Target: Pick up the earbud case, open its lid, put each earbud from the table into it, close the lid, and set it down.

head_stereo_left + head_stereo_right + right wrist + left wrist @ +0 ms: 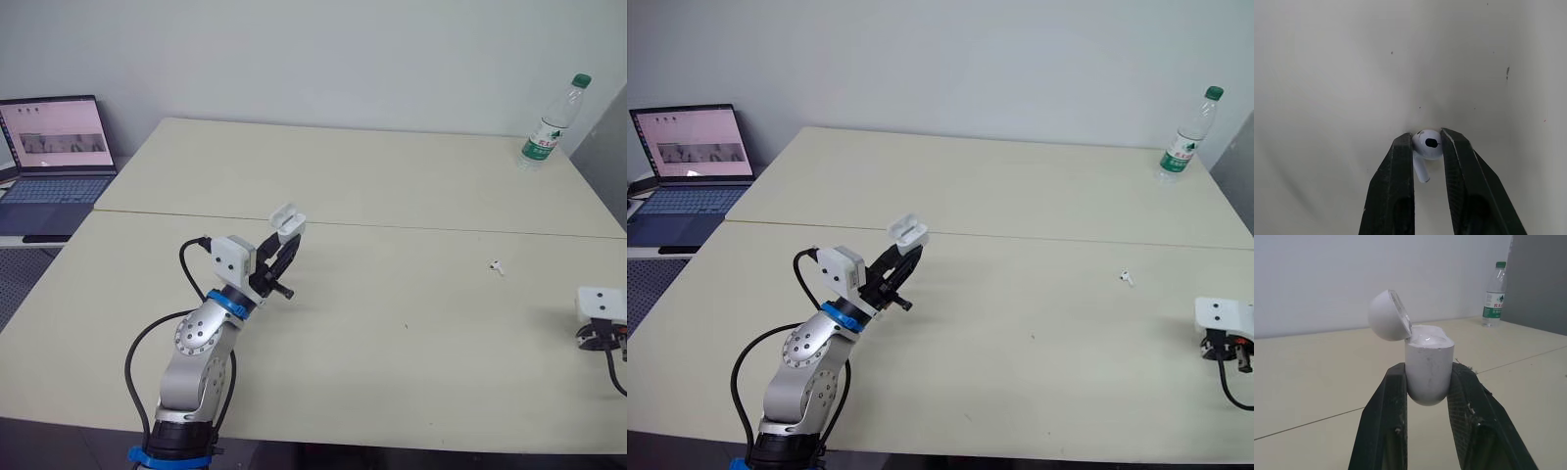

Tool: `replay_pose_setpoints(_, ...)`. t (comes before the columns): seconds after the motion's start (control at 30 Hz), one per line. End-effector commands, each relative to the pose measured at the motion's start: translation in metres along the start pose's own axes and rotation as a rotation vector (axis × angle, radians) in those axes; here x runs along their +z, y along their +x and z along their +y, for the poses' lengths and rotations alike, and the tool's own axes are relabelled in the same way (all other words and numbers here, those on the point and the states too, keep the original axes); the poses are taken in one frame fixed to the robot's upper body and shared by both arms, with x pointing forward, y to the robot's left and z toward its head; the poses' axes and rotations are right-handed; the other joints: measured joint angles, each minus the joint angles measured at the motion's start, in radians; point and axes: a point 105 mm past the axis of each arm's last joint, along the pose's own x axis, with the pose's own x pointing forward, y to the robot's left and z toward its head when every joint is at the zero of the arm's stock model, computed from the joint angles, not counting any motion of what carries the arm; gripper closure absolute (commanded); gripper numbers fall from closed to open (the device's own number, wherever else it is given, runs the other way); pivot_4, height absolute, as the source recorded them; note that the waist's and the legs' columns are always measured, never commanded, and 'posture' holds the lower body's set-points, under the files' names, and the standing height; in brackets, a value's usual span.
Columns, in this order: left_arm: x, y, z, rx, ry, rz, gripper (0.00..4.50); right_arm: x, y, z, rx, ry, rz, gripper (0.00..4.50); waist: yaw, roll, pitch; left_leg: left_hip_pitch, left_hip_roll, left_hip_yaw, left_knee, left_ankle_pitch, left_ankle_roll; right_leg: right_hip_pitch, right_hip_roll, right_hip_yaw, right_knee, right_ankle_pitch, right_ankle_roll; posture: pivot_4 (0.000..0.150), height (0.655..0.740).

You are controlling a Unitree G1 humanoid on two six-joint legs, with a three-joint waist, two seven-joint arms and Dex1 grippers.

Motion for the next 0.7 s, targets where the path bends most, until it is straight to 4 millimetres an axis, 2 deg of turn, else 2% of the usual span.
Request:
replay_pose_setpoints(0.03, 0.014, 0.005, -0.008, -0.035, 0.01, -0.052, 3.76, 0.003, -0.004, 0.001, 0.017, 0.009, -0.021, 4.06, 0.0, 0.0, 0.0, 0.0, 0.0, 0.0, 0.0, 0.0, 0.0, 0.0, 0.0, 0.0, 0.0, 0.0, 0.0, 0.15, 0.74)
replay_pose_setpoints(0.13, 0.012, 0.006, -0.011, -0.057, 0.017, -0.049, 3.76, 0.065, -0.011, -0.001, 0.07, -0.05, -0.259, 4.06, -0.007, 0.0, 0.0, 0.0, 0.001, 0.0, 0.0, 0.0, 0.0, 0.0, 0.0, 0.0, 0.0, 0.0, 0.0, 0.15, 0.74)
replay_pose_setpoints(0.2, 0.012, 0.007, -0.012, -0.063, 0.014, -0.053, 3.76, 0.135, -0.025, -0.007, 0.046, -0.036, -0.539, 4.06, -0.02, 0.0, 0.0, 0.002, 0.001, 0.0, -0.001, 0.0, 0.0, 0.0, 0.001, 0.001, 0.001, 0.0, 0.0, 0.15, 0.74)
replay_pose_setpoints(0.23, 0.013, 0.009, -0.012, -0.066, 0.012, -0.056, 3.76, 0.176, -0.038, -0.01, 0.034, 0.008, -0.712, 4.06, -0.029, 0.0, 0.0, 0.003, 0.002, 0.001, -0.001, 0.0, 0.0, 0.0, 0.002, 0.002, 0.002, 0.0, 0.0, 0.15, 0.74)
replay_pose_setpoints(0.3, 0.013, 0.012, -0.013, -0.073, 0.01, -0.062, 3.76, 0.24, -0.064, -0.003, 0.069, 0.057, -0.969, 4.06, -0.038, 0.002, 0.001, 0.003, 0.003, 0.0, -0.001, 0.0, -0.001, -0.001, 0.003, 0.003, 0.004, 0.0, 0.0, 0.15, 0.74)
replay_pose_setpoints(0.4, 0.014, 0.017, -0.014, -0.084, 0.006, -0.073, 3.76, 0.304, -0.092, 0.009, 0.092, 0.121, -1.23, 4.06, -0.028, 0.002, 0.0, 0.002, 0.003, -0.004, -0.002, 0.001, -0.003, -0.001, 0.004, -0.001, 0.004, -0.001, -0.001, 0.15, 0.74)
replay_pose_setpoints(0.47, 0.016, 0.022, -0.014, -0.086, 0.0, -0.084, 3.76, 0.338, -0.104, 0.018, 0.092, 0.167, -1.382, 4.06, -0.018, 0.002, 0.0, -0.001, 0.004, -0.006, -0.002, 0.001, -0.003, -0.002, 0.004, -0.002, 0.004, -0.001, -0.002, 0.15, 0.74)
replay_pose_setpoints(0.53, 0.018, 0.028, -0.015, -0.093, 0.005, -0.096, 3.76, 0.361, -0.112, 0.027, 0.108, 0.205, -1.487, 4.06, -0.004, 0.002, 0.0, -0.007, 0.002, -0.008, 0.0, 0.001, -0.003, -0.004, 0.004, -0.002, 0.002, -0.001, -0.002, 0.15, 0.74)
replay_pose_setpoints(0.63, 0.024, 0.035, -0.018, -0.107, 0.009, -0.116, 3.76, 0.382, -0.117, 0.036, 0.102, 0.246, -1.588, 4.06, 0.007, 0.002, 0.0, -0.012, -0.002, -0.008, 0.002, 0.001, -0.002, -0.008, -0.002, -0.002, 0.003, 0.0, -0.001, 0.15, 0.74)
replay_pose_setpoints(0.7, 0.028, 0.039, -0.019, -0.113, 0.023, -0.124, 3.76, 0.388, -0.117, 0.036, 0.092, 0.291, -1.614, 4.06, 0.007, 0.002, 0.0, -0.012, -0.004, -0.007, 0.004, 0.0, 0.0, -0.007, -0.003, -0.001, 0.002, 0.001, 0.001, 0.15, 0.74)
